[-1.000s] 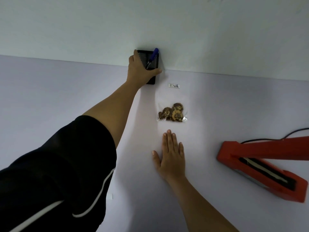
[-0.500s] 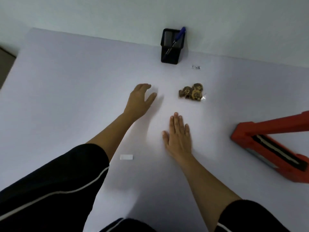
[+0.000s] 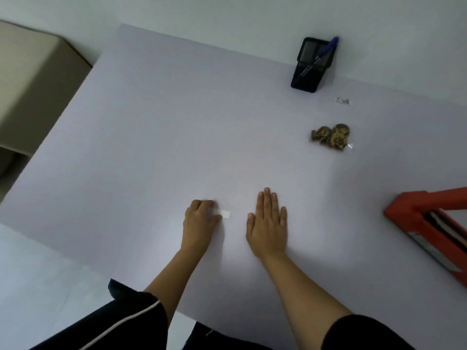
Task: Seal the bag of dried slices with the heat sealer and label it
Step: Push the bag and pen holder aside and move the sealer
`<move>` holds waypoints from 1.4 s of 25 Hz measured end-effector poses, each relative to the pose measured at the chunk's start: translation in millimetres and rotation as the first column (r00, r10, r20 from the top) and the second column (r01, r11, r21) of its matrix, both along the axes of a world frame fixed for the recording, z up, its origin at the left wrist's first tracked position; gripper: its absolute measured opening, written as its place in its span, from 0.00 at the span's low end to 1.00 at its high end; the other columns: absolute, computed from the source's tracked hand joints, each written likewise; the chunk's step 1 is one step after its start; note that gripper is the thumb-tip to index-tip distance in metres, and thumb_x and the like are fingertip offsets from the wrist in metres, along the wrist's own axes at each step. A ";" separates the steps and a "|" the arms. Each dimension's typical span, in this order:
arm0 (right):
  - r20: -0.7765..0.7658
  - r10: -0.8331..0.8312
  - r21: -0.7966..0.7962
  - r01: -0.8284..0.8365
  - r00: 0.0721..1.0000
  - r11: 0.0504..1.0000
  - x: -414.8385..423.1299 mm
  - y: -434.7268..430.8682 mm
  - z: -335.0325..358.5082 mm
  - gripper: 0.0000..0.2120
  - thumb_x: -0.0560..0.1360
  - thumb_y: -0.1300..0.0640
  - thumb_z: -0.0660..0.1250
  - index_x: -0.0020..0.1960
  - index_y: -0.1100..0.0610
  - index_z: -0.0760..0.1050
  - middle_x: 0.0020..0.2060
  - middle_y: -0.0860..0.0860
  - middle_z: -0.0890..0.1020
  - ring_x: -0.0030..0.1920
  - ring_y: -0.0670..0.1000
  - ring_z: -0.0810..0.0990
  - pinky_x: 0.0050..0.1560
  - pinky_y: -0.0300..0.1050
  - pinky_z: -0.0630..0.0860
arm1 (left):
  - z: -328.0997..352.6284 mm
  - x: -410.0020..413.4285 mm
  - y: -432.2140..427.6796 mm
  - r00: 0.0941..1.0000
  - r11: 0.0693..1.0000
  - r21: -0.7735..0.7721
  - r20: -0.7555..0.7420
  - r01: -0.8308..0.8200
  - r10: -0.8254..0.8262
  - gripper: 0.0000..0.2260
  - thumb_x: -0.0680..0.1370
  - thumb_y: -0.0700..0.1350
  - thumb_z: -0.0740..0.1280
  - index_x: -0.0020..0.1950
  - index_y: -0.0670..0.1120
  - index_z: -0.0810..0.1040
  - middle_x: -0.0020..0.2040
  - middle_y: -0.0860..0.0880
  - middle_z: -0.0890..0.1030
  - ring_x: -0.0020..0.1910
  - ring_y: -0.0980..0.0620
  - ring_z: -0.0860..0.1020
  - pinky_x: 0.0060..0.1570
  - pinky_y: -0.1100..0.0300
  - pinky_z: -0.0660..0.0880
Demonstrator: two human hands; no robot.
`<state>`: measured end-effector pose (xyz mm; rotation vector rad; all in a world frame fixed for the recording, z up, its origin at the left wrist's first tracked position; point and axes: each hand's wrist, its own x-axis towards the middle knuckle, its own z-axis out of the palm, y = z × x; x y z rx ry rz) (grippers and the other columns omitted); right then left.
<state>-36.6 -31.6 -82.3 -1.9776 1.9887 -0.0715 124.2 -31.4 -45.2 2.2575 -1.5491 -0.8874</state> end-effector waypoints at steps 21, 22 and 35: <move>0.202 0.029 -0.112 -0.007 0.979 0.994 154.2 75.5 25.7 0.26 0.80 0.51 0.48 0.74 0.63 0.54 0.74 0.59 0.59 0.75 0.56 0.56 0.73 0.51 0.52 | 25.6 158.4 100.6 0.826 0.885 -0.009 -0.362 -0.466 0.432 0.05 0.76 0.42 0.64 0.48 0.46 0.80 0.44 0.51 0.79 0.47 0.51 0.76 0.46 0.61 0.69; 0.251 0.028 -0.114 0.001 0.968 0.993 188.9 94.0 28.2 0.26 0.80 0.52 0.50 0.74 0.63 0.54 0.74 0.59 0.60 0.74 0.56 0.57 0.73 0.50 0.52 | 26.7 186.7 120.9 0.806 0.855 -0.027 -0.352 -0.517 0.476 0.05 0.76 0.42 0.65 0.49 0.46 0.80 0.44 0.51 0.80 0.46 0.51 0.76 0.46 0.62 0.69; 0.303 0.564 0.017 -0.596 0.768 0.802 369.6 218.1 -124.8 0.23 0.79 0.49 0.53 0.66 0.62 0.68 0.63 0.58 0.74 0.62 0.56 0.72 0.64 0.50 0.70 | -157.0 356.1 288.5 0.400 0.450 0.143 -0.282 -0.881 0.872 0.06 0.74 0.42 0.65 0.45 0.43 0.80 0.41 0.46 0.82 0.43 0.48 0.79 0.47 0.57 0.73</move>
